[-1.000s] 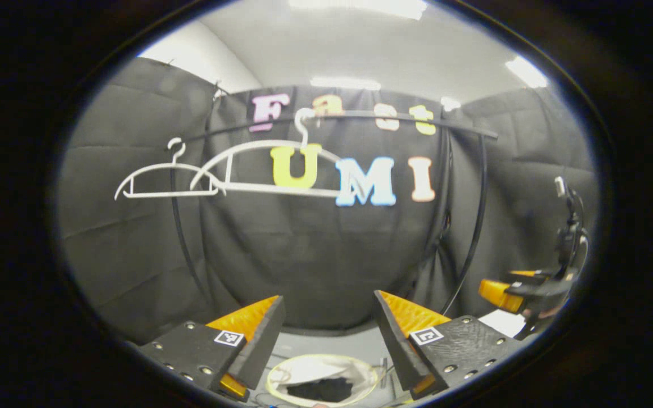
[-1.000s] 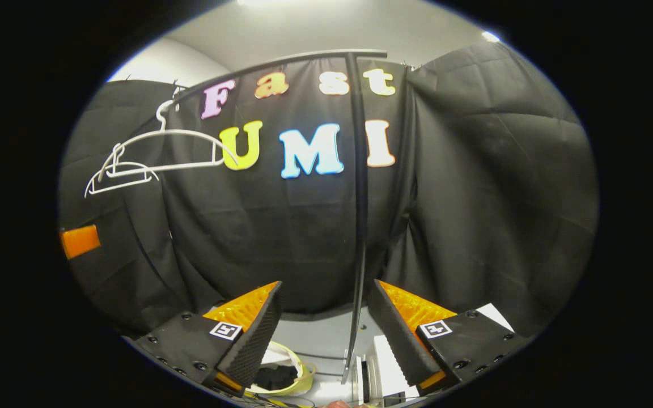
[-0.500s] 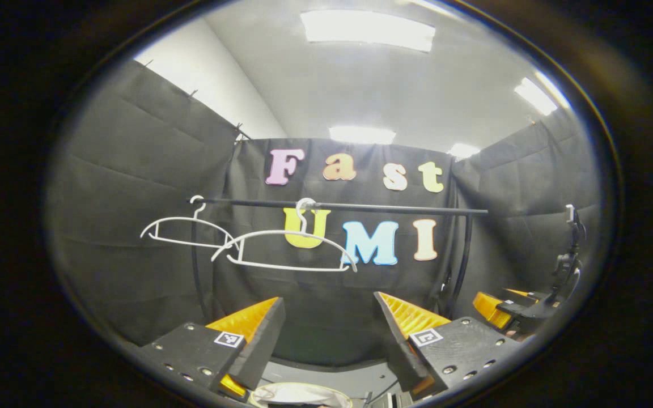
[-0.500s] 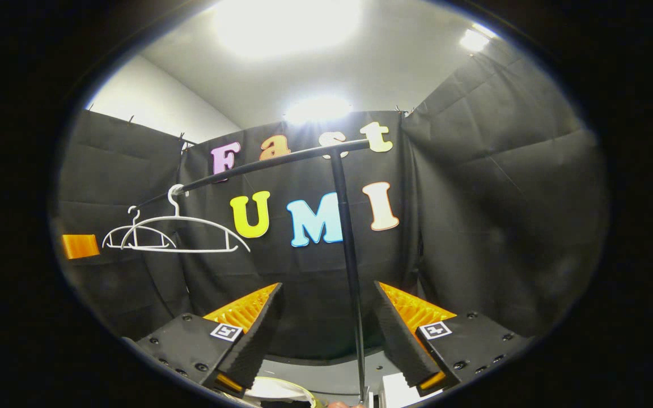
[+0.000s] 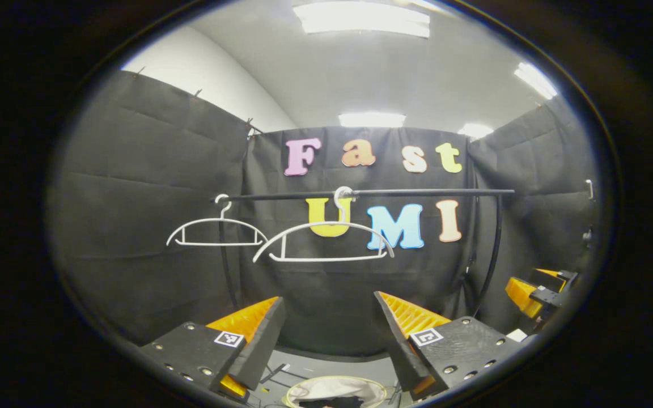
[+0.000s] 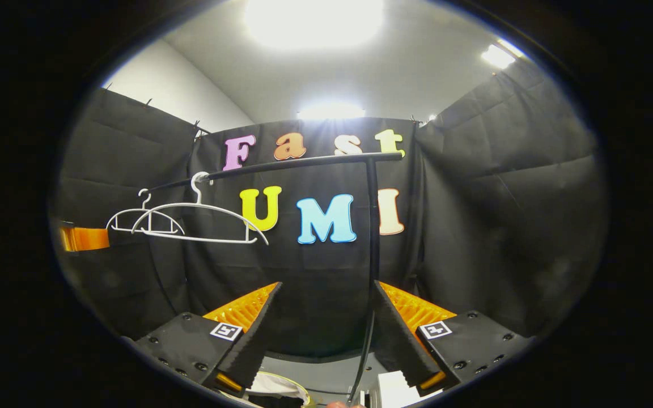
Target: Grasp the clothes on the hanger with both hands and then place them into the laundry hamper below.
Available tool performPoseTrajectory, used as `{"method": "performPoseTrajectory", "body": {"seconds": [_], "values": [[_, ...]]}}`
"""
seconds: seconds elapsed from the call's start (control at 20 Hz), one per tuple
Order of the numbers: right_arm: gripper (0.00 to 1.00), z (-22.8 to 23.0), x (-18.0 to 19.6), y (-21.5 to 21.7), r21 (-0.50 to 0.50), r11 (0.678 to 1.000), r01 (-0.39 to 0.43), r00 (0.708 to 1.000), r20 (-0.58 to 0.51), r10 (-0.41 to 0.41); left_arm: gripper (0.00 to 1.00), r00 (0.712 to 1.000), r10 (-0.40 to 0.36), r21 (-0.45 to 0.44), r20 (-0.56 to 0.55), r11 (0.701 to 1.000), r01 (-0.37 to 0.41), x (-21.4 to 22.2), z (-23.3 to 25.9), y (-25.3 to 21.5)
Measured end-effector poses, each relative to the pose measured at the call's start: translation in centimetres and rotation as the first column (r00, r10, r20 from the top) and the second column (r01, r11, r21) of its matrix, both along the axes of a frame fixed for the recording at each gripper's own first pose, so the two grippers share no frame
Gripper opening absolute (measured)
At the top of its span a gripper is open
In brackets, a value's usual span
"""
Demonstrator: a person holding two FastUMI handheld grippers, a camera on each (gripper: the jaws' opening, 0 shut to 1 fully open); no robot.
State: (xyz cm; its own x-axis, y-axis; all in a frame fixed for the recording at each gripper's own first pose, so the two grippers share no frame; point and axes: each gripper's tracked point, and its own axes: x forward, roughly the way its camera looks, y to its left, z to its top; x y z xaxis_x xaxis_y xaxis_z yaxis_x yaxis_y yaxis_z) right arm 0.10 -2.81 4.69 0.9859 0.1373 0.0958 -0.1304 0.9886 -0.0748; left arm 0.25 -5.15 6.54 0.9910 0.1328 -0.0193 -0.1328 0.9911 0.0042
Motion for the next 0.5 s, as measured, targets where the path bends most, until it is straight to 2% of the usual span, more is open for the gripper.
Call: {"method": "performPoseTrajectory", "body": {"seconds": [0.2, 0.25, 0.35, 0.4, 0.5], "values": [[0.92, -0.6, -0.7, 1.1, -0.009, 0.999, 0.033, 0.999, 0.001, -0.033, 0.91, 0.999, -0.028, 0.005, -0.019, 1.000, 0.028, 1.1, -1.4, 1.5], [0.98, -0.7, -0.9, 1.4, -0.012, 0.999, 0.040, 0.999, -0.003, -0.040, 0.91, 0.999, -0.022, 0.013, -0.028, 1.000, 0.022, 1.2, -1.7, 1.9], [0.98, -1.0, -1.4, 1.7, -0.023, 0.999, 0.049, 0.999, -0.011, -0.049, 0.91, 0.998, 0.004, 0.022, -0.064, 1.000, -0.002, 1.4, -2.9, 3.1], [0.93, -0.8, -1.7, 1.7, -0.028, 0.998, 0.059, 0.998, -0.006, -0.059, 0.91, 0.998, -0.003, 0.016, -0.068, 1.000, 0.004, 1.5, -3.2, 3.3], [0.94, -0.6, -2.2, 1.5, -0.029, 0.996, 0.084, 0.996, 0.010, -0.084, 0.91, 0.997, -0.026, -0.002, -0.072, 1.000, 0.026, 1.6, -3.7, 3.3]]}}
